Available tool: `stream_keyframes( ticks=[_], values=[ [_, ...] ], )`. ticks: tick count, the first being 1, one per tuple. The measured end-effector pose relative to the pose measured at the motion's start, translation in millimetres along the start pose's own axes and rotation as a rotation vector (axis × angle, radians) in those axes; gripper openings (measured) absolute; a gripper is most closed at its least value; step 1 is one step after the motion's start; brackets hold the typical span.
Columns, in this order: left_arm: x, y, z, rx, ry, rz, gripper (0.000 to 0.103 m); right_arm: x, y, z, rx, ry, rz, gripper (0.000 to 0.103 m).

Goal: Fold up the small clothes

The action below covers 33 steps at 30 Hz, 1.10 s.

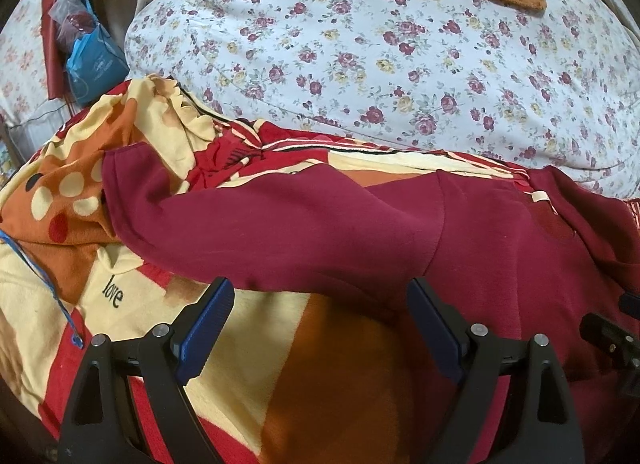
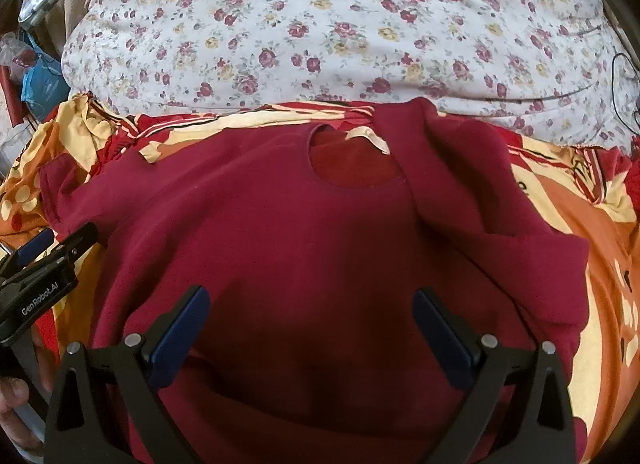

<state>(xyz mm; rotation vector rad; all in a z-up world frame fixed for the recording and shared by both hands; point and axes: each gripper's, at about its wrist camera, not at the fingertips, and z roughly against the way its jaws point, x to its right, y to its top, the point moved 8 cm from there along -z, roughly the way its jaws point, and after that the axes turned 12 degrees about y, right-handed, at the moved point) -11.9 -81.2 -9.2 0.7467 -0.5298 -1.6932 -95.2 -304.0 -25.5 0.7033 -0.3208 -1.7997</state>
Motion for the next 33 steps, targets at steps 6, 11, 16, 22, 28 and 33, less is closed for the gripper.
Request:
stream_keyframes(
  ticks=[6, 11, 16, 22, 28, 33],
  values=[
    [-3, 0, -2, -0.003, 0.000, 0.001, 0.082, 0, 0, -1, -0.001, 0.001, -0.001, 0.103],
    [-4, 0, -2, -0.003, 0.001, 0.001, 0.082, 0, -1, -1, -0.005, 0.000, 0.000, 0.103],
    [-6, 1, -3, -0.008, 0.003, 0.005, 0.082, 0, -3, 0, -0.009, 0.004, -0.003, 0.103],
    [-17, 12, -8, -0.022, 0.063, 0.007, 0.077, 3, -4, 3, -0.009, 0.021, -0.008, 0.103],
    [-31, 23, -11, -0.009, 0.103, 0.017, 0.077, 7, -2, 7, -0.003, 0.035, -0.026, 0.103],
    [-33, 18, -17, -0.037, 0.105, 0.028, 0.077, 9, -2, 7, -0.007, 0.043, -0.038, 0.103]
  ],
)
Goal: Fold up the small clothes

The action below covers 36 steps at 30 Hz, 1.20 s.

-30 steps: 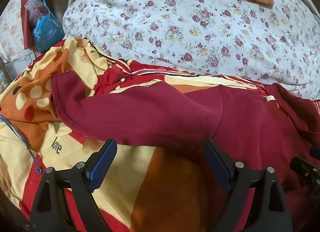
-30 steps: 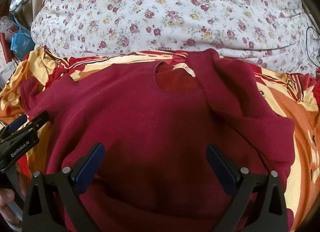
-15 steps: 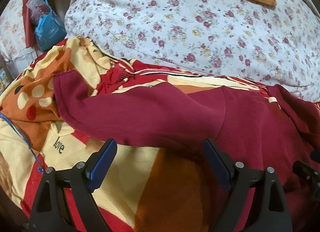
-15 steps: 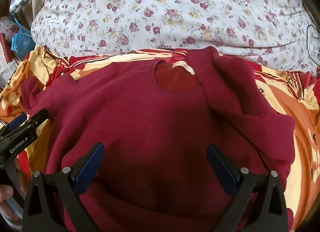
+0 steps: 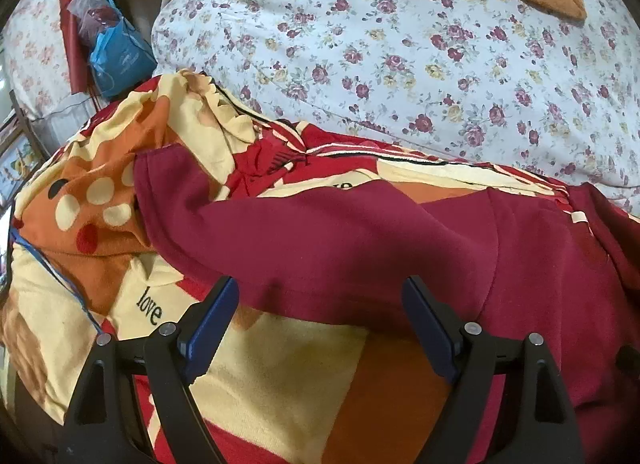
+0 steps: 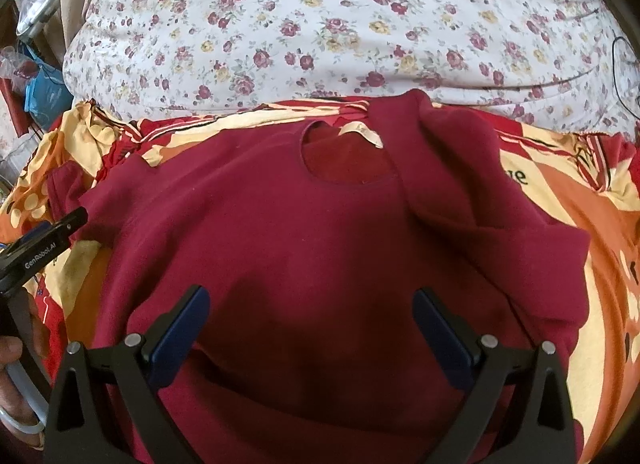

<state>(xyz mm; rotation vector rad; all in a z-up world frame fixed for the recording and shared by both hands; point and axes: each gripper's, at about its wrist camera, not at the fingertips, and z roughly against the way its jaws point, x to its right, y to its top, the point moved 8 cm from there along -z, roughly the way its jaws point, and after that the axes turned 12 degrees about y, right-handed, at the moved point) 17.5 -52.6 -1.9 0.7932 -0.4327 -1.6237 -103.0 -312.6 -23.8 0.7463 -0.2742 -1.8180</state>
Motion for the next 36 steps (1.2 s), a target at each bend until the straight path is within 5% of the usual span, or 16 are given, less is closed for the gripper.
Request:
stream_keyframes(
  ticks=[20, 36],
  values=[
    [-3, 0, -1, -0.016, 0.016, -0.001, 0.077, -5, -3, -4, -0.028, -0.001, 0.029, 0.103],
    [-107, 64, -97, -0.106, 0.374, 0.048, 0.058, -5, -9, -11, -0.068, 0.006, 0.040, 0.103]
  ],
)
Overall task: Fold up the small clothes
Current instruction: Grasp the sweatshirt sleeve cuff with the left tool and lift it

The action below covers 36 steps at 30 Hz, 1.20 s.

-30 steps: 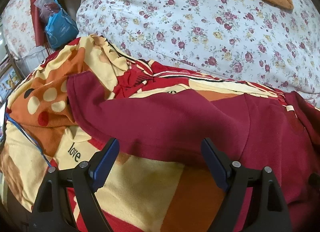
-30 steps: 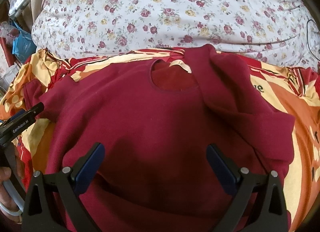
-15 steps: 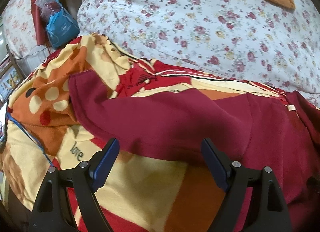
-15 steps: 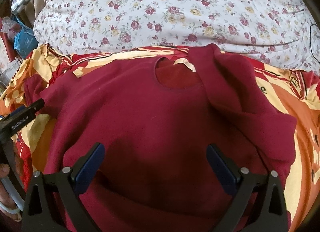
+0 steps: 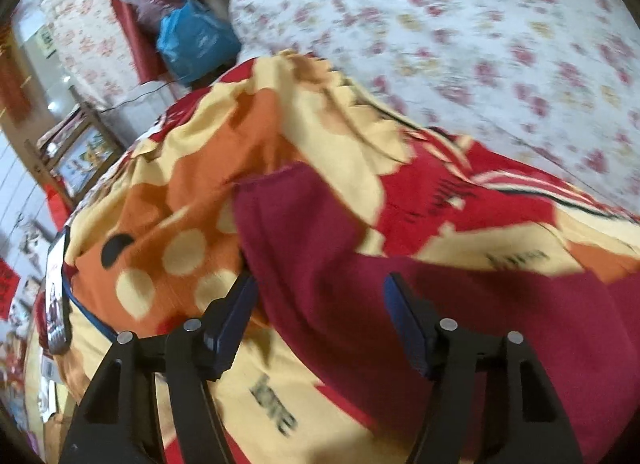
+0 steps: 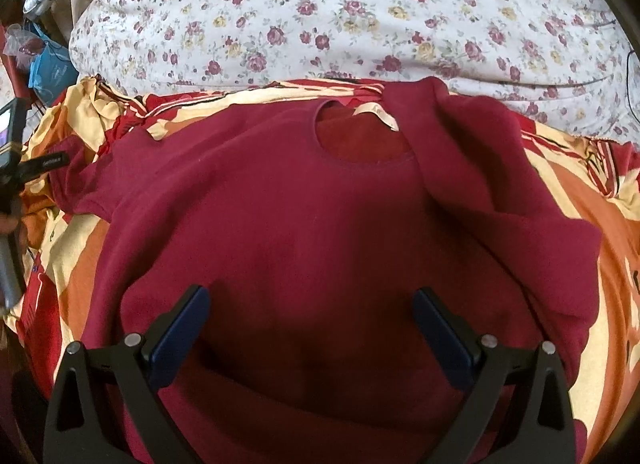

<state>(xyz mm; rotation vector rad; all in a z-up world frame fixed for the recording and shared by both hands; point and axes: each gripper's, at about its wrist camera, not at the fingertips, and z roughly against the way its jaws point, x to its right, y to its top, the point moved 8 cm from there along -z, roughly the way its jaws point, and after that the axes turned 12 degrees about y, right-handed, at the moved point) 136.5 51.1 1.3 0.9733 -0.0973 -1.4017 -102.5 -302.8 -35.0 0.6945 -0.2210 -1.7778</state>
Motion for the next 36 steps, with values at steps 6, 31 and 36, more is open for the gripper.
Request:
stream_keyframes(
  ticks=[6, 31, 36],
  values=[
    [-8, 16, -41, -0.065, 0.046, 0.031, 0.058, 1, 1, -2, -0.006, -0.002, -0.006, 0.103],
    [-9, 25, -40, -0.023, 0.171, -0.003, 0.017, 2, -2, -2, -0.010, -0.003, -0.010, 0.103],
    [-24, 21, -58, -0.057, 0.259, 0.020, 0.026, 1, -2, -3, -0.012, -0.015, -0.002, 0.103]
  ],
)
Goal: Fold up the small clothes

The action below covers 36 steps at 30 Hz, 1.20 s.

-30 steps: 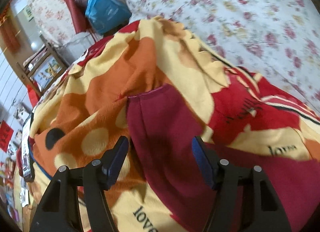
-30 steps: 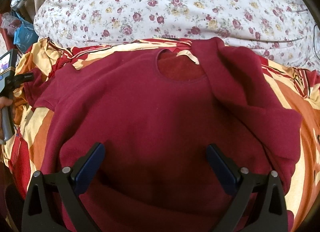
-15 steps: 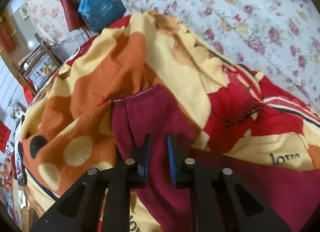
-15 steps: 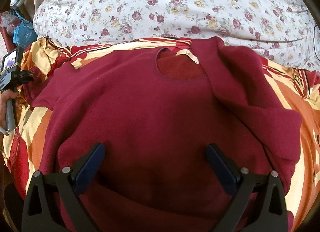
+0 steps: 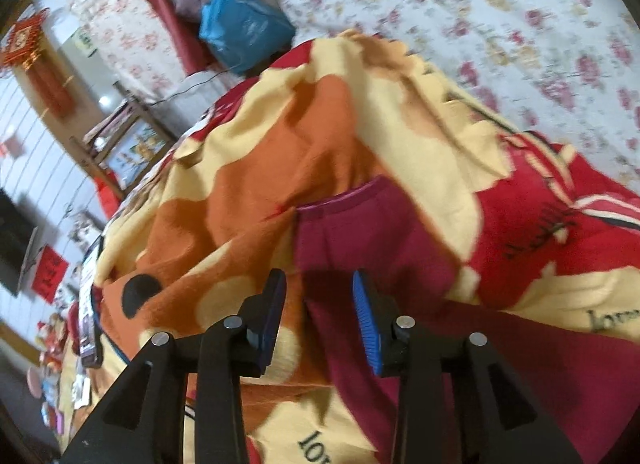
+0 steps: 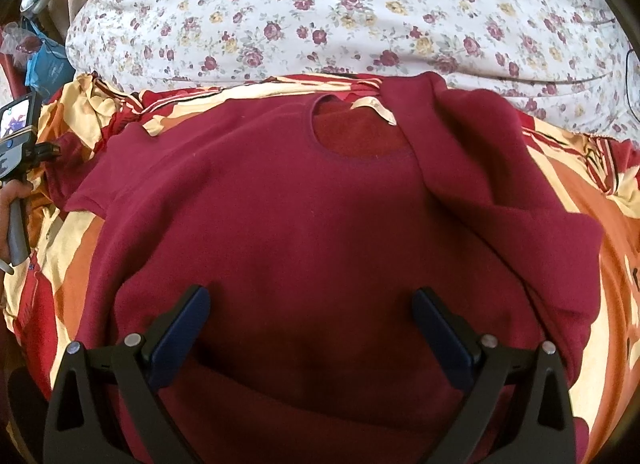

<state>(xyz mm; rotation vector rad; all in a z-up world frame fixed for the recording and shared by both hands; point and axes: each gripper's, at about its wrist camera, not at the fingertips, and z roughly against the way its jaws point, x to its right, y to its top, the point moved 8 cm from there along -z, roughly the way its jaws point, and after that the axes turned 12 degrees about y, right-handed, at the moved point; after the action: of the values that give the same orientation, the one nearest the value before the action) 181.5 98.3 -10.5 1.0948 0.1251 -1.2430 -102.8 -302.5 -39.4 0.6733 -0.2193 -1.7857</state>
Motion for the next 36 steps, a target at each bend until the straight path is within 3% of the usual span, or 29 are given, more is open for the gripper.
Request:
stream_keyframes(
  ticks=[2, 4, 5, 10, 13, 15, 17, 29, 36],
  values=[
    [1, -2, -8, -0.026, -0.020, 0.016, 0.028, 0, 0, -1, -0.002, -0.002, 0.002, 0.103],
    [14, -5, -17, -0.074, -0.107, 0.005, 0.029, 1, 0, -1, -0.003, -0.002, -0.003, 0.103],
    [17, -6, -21, -0.080, -0.101, -0.003, 0.029, 1, 1, -1, -0.003, -0.002, -0.004, 0.103],
    [23, -5, -20, -0.041, -0.106, -0.005, 0.028, 1, 1, -2, -0.002, -0.010, 0.003, 0.103],
    [22, -9, -5, -0.013, -0.120, 0.016, 0.021, 2, 1, -3, -0.003, -0.019, 0.006, 0.103],
    [22, -10, 13, 0.017, -0.147, 0.026, 0.005, 2, 1, -3, -0.001, -0.023, 0.004, 0.103],
    [23, -9, 26, 0.033, -0.189, 0.030, 0.000, 2, 1, -3, 0.000, -0.023, 0.005, 0.103],
    [35, -19, 158, 0.174, -0.442, 0.007, 0.000, 7, 3, 15, 0.034, 0.026, -0.047, 0.103],
    [62, -47, 246, 0.157, -0.692, -0.053, 0.000, 22, 8, 36, 0.081, 0.017, -0.058, 0.103]
  ],
)
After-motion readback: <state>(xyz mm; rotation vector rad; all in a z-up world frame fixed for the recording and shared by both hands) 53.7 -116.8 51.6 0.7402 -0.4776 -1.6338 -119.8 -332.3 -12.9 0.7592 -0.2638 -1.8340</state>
